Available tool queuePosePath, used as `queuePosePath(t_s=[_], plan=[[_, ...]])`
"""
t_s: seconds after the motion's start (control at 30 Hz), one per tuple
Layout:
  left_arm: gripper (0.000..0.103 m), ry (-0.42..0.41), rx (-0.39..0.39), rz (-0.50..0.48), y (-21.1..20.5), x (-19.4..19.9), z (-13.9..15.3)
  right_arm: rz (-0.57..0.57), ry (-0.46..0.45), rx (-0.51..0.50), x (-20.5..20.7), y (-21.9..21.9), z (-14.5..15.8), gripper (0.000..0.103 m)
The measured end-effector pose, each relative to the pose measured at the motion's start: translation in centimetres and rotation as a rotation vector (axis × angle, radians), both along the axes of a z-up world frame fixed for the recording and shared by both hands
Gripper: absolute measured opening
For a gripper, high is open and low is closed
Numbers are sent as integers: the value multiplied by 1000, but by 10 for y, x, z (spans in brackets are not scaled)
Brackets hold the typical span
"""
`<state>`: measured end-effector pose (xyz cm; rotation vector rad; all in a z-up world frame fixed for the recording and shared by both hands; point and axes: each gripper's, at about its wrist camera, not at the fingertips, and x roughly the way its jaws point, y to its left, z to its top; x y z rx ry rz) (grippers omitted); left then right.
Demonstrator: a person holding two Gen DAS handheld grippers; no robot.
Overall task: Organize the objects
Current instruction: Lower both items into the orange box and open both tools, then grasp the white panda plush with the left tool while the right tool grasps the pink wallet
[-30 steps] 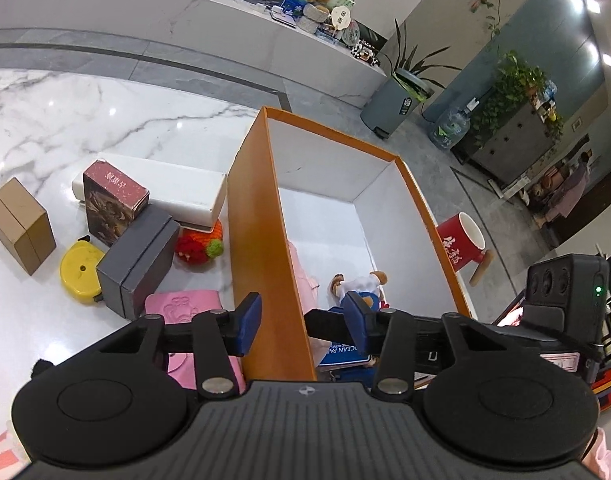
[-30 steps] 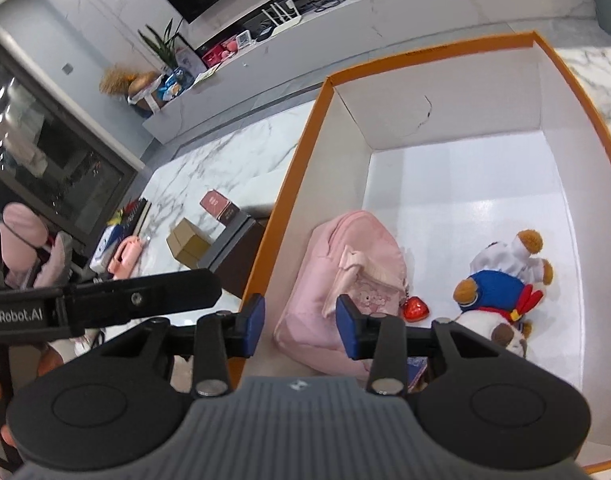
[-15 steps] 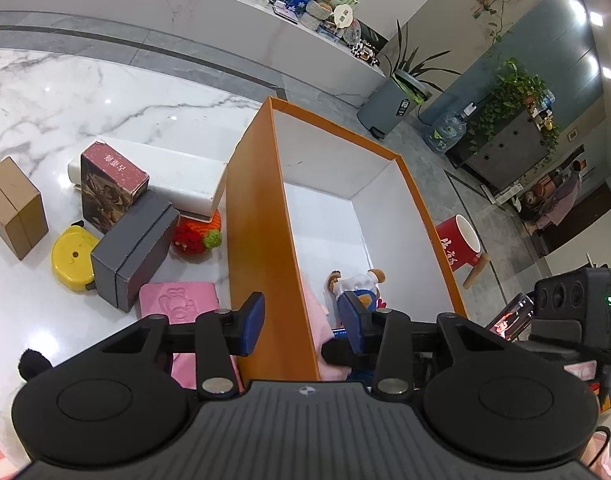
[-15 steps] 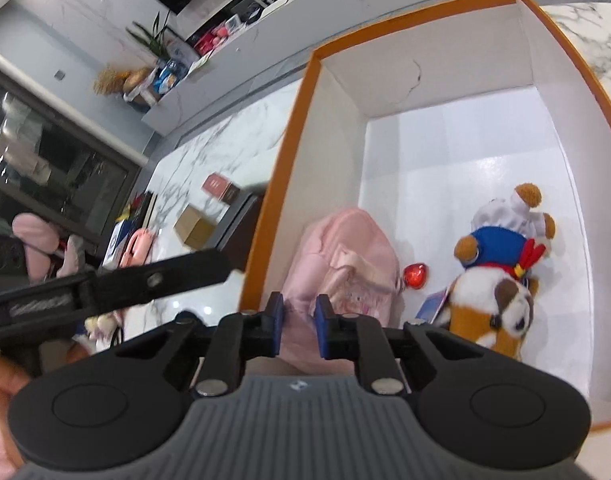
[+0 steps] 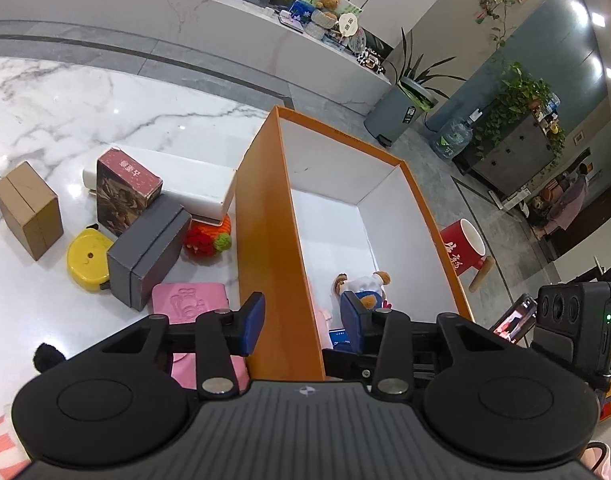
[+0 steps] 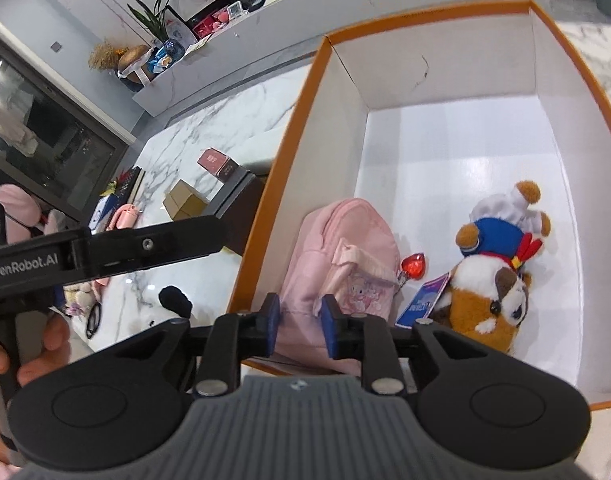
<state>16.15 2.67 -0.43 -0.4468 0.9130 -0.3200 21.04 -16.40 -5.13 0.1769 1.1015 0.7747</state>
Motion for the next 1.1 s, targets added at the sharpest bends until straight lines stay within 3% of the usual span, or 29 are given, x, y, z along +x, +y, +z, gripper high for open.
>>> queuePosePath(t_s=[0.13, 0.27, 0.47, 0.67, 0.77, 0.87, 0.97, 1.1], plan=[[47, -20, 21, -2, 5, -11, 10, -17, -67, -32, -6, 2, 6, 42], [47, -27, 71, -18, 16, -26, 21, -27, -139, -35, -15, 1, 17, 47], [47, -16, 167, -2, 43, -53, 32, 17, -289, -29, -43, 12, 46, 47], [55, 29, 259, 19, 69, -72, 21, 167, -445, -46, -81, 49, 66, 47], [57, -7, 331, -117, 70, -82, 15, 257, -458, -81, -93, 73, 59, 46], [58, -27, 476, -259, 64, -91, 6, 309, -453, -159, -96, 92, 46, 46], [64, -42, 596, -393, 55, -99, -3, 337, -422, -226, -93, 108, 33, 46], [74, -46, 697, -529, 48, -100, -21, 364, -384, -305, -84, 127, 16, 47]])
